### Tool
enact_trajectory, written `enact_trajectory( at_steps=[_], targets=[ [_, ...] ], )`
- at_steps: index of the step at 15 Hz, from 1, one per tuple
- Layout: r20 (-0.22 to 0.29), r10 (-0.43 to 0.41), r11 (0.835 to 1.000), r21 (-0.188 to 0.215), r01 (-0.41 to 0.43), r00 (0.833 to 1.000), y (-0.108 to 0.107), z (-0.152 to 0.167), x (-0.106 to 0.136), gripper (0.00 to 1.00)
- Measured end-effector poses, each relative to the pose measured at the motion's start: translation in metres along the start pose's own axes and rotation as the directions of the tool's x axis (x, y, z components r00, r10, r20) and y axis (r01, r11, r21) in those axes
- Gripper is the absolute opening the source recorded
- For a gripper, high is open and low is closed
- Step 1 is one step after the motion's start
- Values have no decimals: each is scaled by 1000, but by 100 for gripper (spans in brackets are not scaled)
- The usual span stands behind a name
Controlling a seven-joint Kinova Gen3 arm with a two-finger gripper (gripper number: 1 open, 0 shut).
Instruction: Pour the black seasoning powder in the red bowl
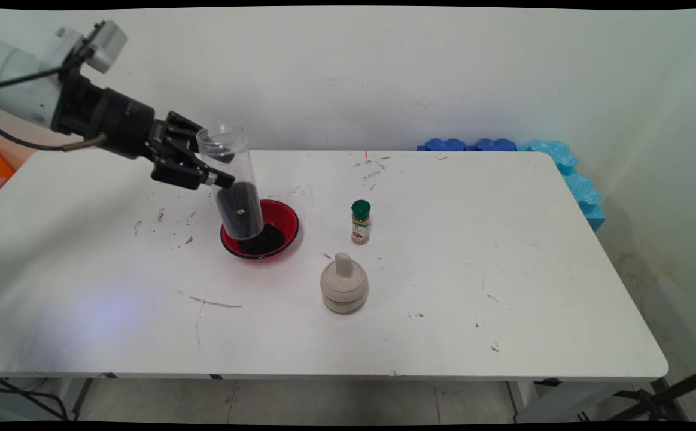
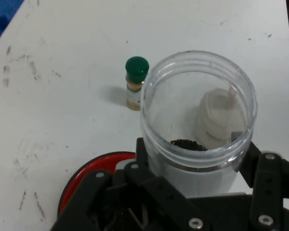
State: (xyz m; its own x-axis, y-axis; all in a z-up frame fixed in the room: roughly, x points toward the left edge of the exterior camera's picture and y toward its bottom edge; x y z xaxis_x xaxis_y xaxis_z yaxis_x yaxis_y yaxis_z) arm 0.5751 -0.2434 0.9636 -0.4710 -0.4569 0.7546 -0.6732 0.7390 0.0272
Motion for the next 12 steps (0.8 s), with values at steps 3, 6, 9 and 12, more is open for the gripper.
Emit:
enact_trajectory(
  at_steps=[3, 6, 9, 12],
  targets=[
    [11, -3, 1000, -8, 3, 1000, 0, 8, -4, 0],
    [20, -9, 1000, -16, 9, 1000, 0, 15, -8, 0],
    [23, -31, 999, -29, 32, 999, 0, 21, -9, 0],
    [14, -69, 996, -50, 69, 998, -1, 24, -6, 0]
  ],
)
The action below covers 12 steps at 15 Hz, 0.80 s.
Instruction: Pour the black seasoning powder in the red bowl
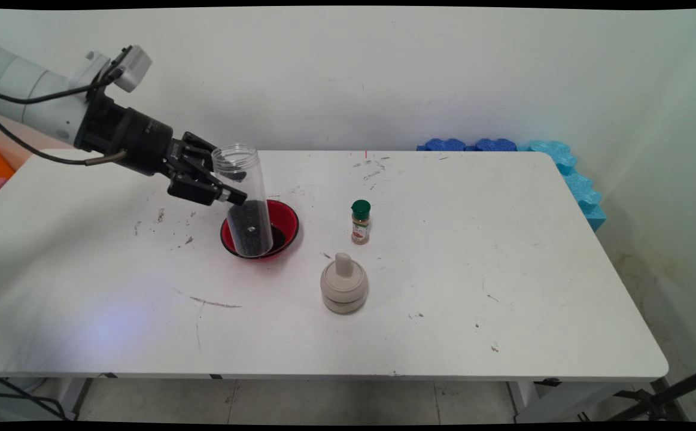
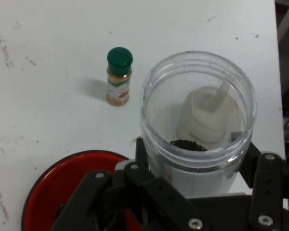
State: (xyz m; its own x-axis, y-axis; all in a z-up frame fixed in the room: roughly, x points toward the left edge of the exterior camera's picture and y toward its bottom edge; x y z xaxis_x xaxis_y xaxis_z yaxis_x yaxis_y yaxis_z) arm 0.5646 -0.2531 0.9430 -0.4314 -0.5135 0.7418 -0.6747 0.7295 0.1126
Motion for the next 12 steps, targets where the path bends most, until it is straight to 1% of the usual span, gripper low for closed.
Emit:
enact_trajectory(
  at_steps=[3, 5, 9, 12],
  targets=[
    [-11, -51, 998, -25, 50, 999, -1, 1, 3, 0],
    [-5, -105, 994, -42, 104, 994, -2, 0, 2, 0],
    [13, -192, 979, -72, 193, 981, -2, -1, 1, 0],
    [22, -266, 960, -87, 266, 964, -4, -2, -1, 0]
  ],
)
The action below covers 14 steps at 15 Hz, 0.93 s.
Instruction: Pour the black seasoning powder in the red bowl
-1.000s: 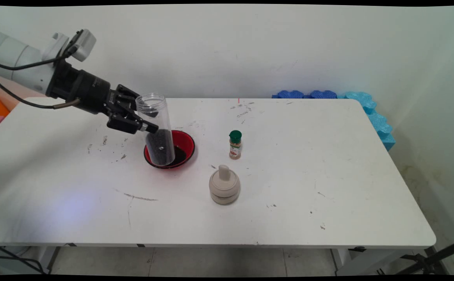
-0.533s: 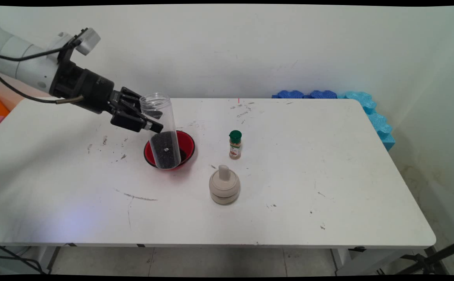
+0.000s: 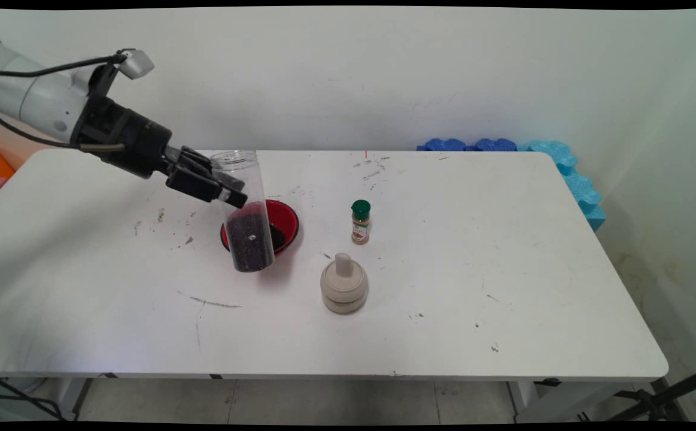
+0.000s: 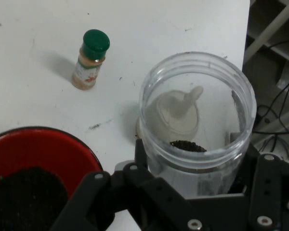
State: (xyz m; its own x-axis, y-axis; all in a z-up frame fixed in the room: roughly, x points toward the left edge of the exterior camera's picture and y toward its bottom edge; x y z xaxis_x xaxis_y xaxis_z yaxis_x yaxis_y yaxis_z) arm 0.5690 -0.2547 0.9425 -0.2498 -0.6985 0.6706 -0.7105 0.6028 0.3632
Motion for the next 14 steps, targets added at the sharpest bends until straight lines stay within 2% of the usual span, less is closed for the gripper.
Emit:
enact_trajectory(
  at_steps=[4, 8, 14],
  targets=[
    [0, -87, 996, -5, 87, 996, -5, -1, -2, 0],
    [-18, -209, 978, -4, 209, 978, -12, -3, -4, 0],
    [-32, -406, 914, -9, 406, 913, -21, -5, -11, 0]
  ],
)
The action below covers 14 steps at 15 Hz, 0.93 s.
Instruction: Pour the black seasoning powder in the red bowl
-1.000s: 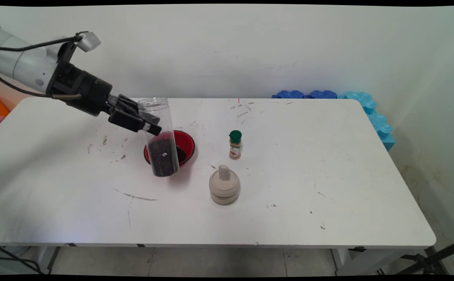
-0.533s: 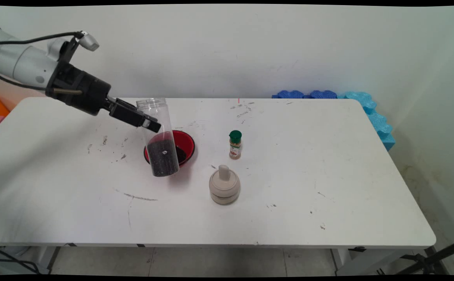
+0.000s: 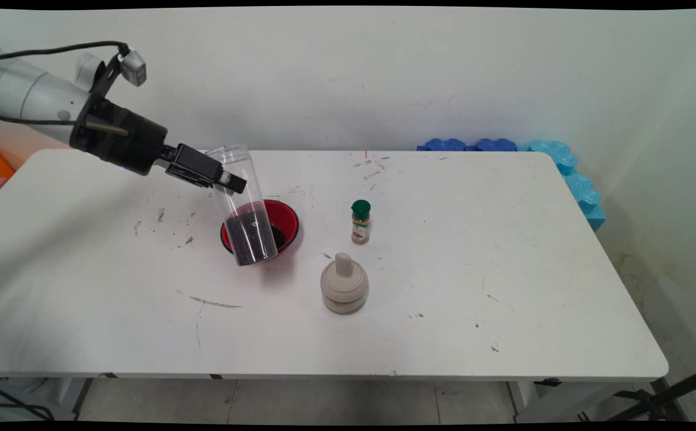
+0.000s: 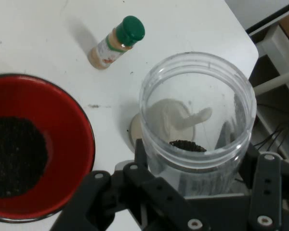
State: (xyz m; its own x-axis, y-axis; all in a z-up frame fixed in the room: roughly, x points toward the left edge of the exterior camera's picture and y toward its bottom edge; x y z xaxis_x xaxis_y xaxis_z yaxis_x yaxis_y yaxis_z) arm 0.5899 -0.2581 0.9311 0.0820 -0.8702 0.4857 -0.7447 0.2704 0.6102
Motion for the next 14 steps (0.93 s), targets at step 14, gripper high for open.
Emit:
enact_trajectory(
  at_steps=[14],
  targets=[
    [33, -405, 913, -37, 407, 914, -20, 4, -11, 0]
  ],
)
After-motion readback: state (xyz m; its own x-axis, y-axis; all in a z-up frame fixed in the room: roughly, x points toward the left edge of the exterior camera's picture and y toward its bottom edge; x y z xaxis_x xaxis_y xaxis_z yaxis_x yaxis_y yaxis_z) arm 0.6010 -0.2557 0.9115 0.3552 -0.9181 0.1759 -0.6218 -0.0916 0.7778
